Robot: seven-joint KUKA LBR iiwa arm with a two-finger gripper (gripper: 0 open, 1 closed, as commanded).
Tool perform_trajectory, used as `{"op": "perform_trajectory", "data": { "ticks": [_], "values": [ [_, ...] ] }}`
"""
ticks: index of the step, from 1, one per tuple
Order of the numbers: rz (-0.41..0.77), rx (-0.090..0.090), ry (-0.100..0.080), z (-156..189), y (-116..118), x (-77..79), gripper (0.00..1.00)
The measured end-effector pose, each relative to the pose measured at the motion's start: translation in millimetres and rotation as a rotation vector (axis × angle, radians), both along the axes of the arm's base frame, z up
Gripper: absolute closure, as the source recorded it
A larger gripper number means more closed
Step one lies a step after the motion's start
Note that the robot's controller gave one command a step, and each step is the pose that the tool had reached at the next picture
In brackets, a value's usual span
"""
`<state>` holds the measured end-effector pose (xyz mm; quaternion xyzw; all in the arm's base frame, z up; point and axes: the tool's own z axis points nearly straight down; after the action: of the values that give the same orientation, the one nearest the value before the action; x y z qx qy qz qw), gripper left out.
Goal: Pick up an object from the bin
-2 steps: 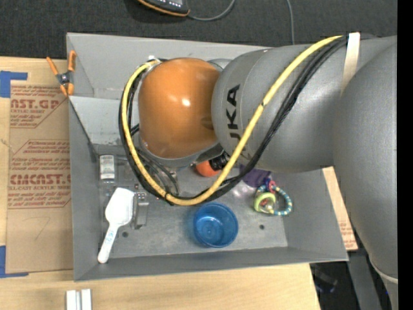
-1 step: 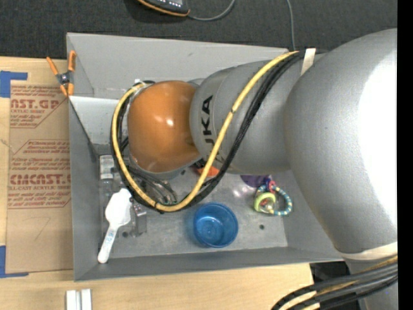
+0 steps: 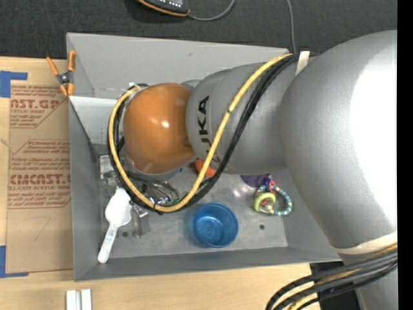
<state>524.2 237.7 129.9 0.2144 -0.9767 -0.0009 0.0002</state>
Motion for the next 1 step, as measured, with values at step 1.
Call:
{"op": "perform_trajectory", "data": {
  "ticks": [1],
  "values": [
    [0.260,0.002,-0.003,0.5,-11.6,9.3,0.00]
  ]
}}
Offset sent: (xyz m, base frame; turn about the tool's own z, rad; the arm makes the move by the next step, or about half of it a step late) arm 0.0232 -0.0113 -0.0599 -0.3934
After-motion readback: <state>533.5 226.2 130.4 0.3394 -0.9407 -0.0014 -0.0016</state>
